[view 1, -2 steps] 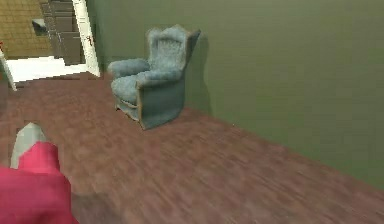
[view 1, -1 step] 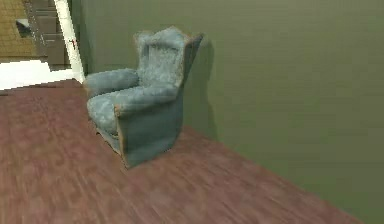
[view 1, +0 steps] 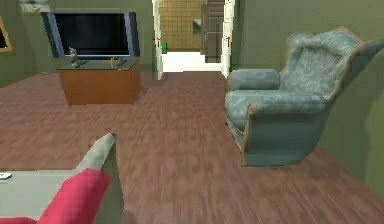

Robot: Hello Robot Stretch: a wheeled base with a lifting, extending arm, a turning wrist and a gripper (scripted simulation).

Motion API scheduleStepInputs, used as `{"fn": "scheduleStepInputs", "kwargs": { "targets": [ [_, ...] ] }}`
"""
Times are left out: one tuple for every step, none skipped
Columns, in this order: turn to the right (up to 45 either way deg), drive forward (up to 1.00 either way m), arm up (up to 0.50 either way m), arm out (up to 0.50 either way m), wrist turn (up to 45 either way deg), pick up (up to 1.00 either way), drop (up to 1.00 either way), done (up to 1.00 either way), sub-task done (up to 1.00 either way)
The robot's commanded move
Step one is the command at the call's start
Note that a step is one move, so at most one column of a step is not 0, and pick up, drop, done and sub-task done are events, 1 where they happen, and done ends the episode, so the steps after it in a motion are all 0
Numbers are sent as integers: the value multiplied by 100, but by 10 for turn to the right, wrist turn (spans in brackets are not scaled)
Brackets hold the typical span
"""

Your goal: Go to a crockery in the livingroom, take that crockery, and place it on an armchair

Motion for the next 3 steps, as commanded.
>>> {"fn": "scheduleStepInputs", "kwargs": {
  "targets": [
    [0, 100, 0, 0, 0, 0, 0, 0, 0],
    [-30, 0, 0, 0, 0, 0, 0, 0, 0],
    [0, 100, 0, 0, 0, 0, 0, 0, 0]
  ]
}}
